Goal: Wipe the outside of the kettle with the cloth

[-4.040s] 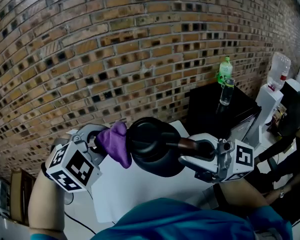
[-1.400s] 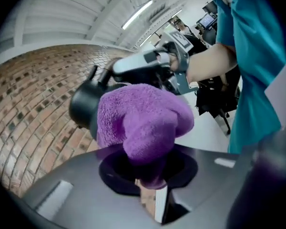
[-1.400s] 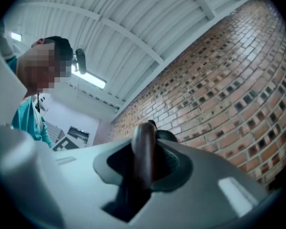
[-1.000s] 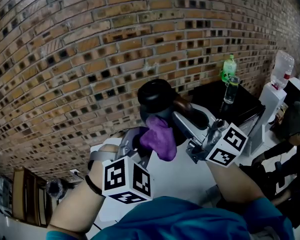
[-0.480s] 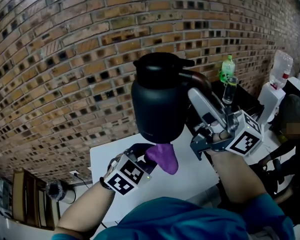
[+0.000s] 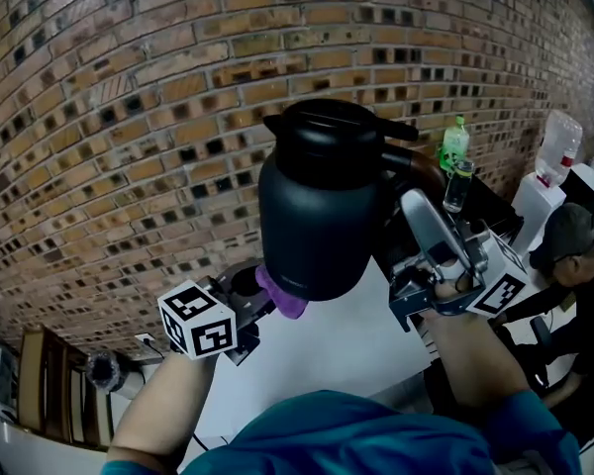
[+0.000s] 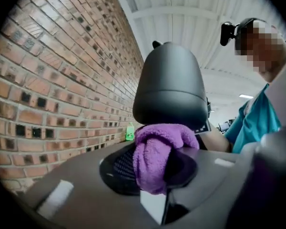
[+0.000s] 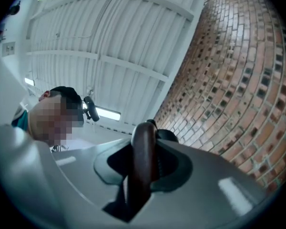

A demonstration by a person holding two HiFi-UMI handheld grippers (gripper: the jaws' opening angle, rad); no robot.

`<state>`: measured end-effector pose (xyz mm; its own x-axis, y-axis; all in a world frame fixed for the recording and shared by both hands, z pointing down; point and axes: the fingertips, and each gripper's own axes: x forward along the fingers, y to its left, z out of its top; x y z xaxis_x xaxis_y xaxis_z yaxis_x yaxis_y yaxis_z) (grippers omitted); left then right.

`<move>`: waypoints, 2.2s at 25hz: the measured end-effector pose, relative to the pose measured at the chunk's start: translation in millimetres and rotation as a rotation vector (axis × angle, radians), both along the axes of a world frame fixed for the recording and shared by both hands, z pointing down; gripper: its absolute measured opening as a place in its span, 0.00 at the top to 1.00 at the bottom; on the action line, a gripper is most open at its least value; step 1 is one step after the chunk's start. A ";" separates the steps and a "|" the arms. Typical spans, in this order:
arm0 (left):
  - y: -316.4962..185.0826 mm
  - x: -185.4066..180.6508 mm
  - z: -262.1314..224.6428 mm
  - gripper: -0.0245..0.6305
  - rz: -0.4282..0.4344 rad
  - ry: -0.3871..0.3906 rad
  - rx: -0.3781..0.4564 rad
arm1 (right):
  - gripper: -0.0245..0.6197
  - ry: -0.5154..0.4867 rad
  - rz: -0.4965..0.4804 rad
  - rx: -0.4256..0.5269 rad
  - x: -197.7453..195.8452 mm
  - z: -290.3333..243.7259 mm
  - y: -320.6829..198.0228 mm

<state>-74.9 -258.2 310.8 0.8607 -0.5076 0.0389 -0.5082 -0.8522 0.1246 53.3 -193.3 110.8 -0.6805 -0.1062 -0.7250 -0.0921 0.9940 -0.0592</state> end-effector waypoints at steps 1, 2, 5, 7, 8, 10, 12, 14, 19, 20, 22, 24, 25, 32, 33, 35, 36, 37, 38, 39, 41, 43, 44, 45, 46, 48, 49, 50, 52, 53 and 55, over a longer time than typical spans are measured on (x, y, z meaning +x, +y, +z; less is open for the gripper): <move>-1.5 -4.3 -2.0 0.84 -0.010 0.002 0.003 | 0.82 -0.004 -0.004 -0.003 0.5 -0.4 1.2; -3.3 -8.5 -3.3 0.84 -0.020 0.002 0.006 | 0.82 -0.004 -0.007 -0.004 0.6 -1.3 3.1; -12.5 -24.6 -2.0 0.84 -0.064 0.012 -0.004 | 0.82 0.010 0.003 0.011 1.6 -4.6 9.3; -11.6 -25.5 5.1 0.84 -0.069 -0.013 -0.013 | 0.82 0.017 0.002 0.021 0.2 -7.0 12.2; -6.2 -18.0 10.1 0.84 -0.048 -0.038 -0.010 | 0.82 0.017 -0.001 0.025 -1.6 -7.8 13.1; 10.9 8.7 18.9 0.84 0.026 -0.085 0.008 | 0.82 0.019 -0.004 0.033 -5.3 -6.7 13.0; 28.6 34.6 21.0 0.84 0.100 -0.097 0.027 | 0.82 0.030 -0.004 0.039 -9.8 -1.5 12.7; 36.4 42.9 17.1 0.84 0.128 -0.076 0.035 | 0.82 0.042 -0.018 0.037 -15.0 4.4 15.0; 6.1 -12.2 10.2 0.84 -0.013 0.017 -0.020 | 0.82 0.026 -0.038 0.039 0.0 10.0 21.4; -2.0 -28.5 7.4 0.84 -0.058 0.027 -0.026 | 0.82 0.036 -0.047 0.044 3.1 12.2 23.4; -12.6 -57.2 -5.6 0.84 -0.110 0.047 -0.027 | 0.82 0.081 -0.072 0.059 5.0 20.5 29.3; -6.7 -71.0 -28.0 0.84 -0.086 0.051 0.013 | 0.82 0.143 -0.099 0.066 0.9 35.3 36.0; 1.4 -71.4 -39.9 0.84 -0.058 0.032 0.053 | 0.82 0.172 -0.110 0.067 -3.2 43.8 39.5; 38.5 -48.7 -56.9 0.84 0.130 -0.254 0.235 | 0.82 0.219 -0.214 0.065 -22.5 75.0 56.8; 41.6 -44.7 -50.5 0.84 0.143 -0.313 0.255 | 0.82 0.223 -0.226 0.074 -23.5 74.5 60.2; 47.9 -33.6 -32.3 0.84 0.156 -0.462 0.295 | 0.82 0.235 -0.245 0.097 -27.9 71.6 68.3; 48.8 -28.3 -21.3 0.84 0.165 -0.530 0.318 | 0.82 0.238 -0.257 0.107 -30.5 70.0 72.1; 47.8 -24.2 -10.1 0.85 0.177 -0.581 0.343 | 0.82 0.237 -0.272 0.113 -32.9 68.6 75.6; 46.6 -21.1 0.7 0.85 0.193 -0.619 0.359 | 0.82 0.235 -0.291 0.117 -35.1 67.3 79.2; 46.2 -18.6 10.5 0.85 0.212 -0.647 0.364 | 0.82 0.234 -0.313 0.120 -37.6 66.6 83.2; 44.1 -17.4 22.6 0.84 0.239 -0.685 0.368 | 0.82 0.243 -0.355 0.134 -44.1 66.9 92.7; 35.0 -23.5 15.2 0.84 0.224 -0.684 0.388 | 0.82 0.262 -0.391 0.153 -52.1 70.4 101.9; 31.6 -26.9 4.6 0.84 0.214 -0.676 0.415 | 0.82 0.273 -0.407 0.156 -56.3 73.1 105.1; 31.5 -28.9 -8.8 0.84 0.209 -0.675 0.455 | 0.82 0.284 -0.421 0.155 -60.6 76.1 107.5; 33.6 -29.8 -22.1 0.84 0.202 -0.693 0.510 | 0.82 0.297 -0.434 0.153 -64.6 79.5 109.5; 37.6 -31.6 -39.2 0.84 0.182 -0.802 0.667 | 0.82 0.327 -0.447 0.152 -71.7 87.0 112.6; 39.0 -33.1 -42.2 0.84 0.173 -0.882 0.753 | 0.82 0.342 -0.449 0.152 -74.6 90.8 113.6; 40.4 -34.9 -42.4 0.84 0.168 -0.963 0.824 | 0.82 0.355 -0.450 0.150 -77.0 94.5 114.1; 45.3 -36.7 -35.7 0.84 0.180 -1.086 0.899 | 0.82 0.371 -0.449 0.140 -79.6 100.3 113.1; 48.5 -35.9 -29.2 0.84 0.198 -1.126 0.913 | 0.82 0.373 -0.450 0.133 -79.8 102.0 112.0; 54.1 -33.3 -13.2 0.84 0.240 -1.173 0.915 | 0.82 0.365 -0.456 0.116 -78.7 103.0 109.5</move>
<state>-108.2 -204.1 297.6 0.6308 -0.5920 0.5016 0.2192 -0.4841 -0.8471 -25.3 -83.8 213.8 -0.8462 0.3208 -0.4254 0.3514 0.9362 0.0070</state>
